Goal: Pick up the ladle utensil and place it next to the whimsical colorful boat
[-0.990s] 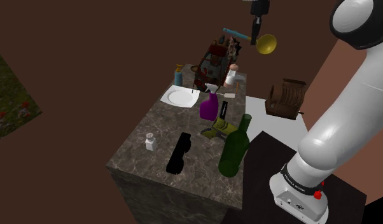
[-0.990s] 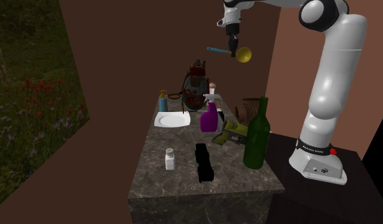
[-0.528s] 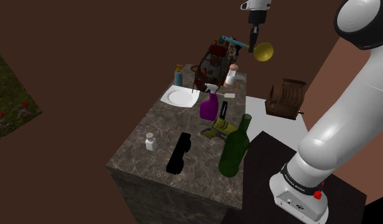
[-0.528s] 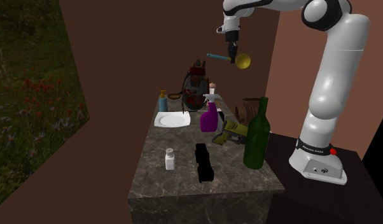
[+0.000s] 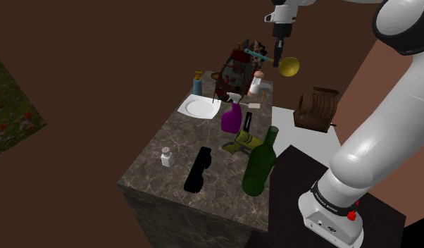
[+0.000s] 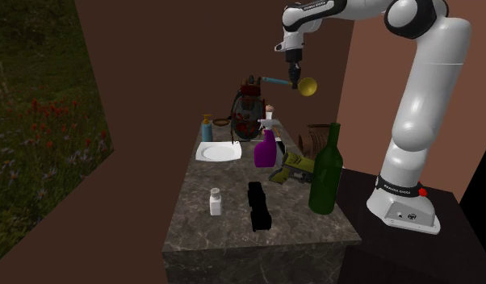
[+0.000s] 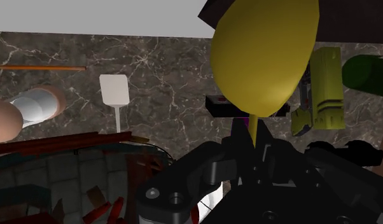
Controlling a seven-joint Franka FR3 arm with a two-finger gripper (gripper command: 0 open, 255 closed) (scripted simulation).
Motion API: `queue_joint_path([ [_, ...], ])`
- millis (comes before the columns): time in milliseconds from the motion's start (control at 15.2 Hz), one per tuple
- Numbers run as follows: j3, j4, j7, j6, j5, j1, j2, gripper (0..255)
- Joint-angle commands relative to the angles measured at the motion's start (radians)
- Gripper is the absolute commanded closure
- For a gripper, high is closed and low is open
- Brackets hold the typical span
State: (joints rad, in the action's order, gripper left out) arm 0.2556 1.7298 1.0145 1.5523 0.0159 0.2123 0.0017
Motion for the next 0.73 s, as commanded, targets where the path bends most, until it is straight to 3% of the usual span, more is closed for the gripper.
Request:
queue_joint_path([
  [0,-0.001,0.031,-0.002,0.030,0.000,-0.001,-0.001,255],
  [660,-0.001,0.156,0.001,0.163,0.002,-0.001,0.006,255],
])
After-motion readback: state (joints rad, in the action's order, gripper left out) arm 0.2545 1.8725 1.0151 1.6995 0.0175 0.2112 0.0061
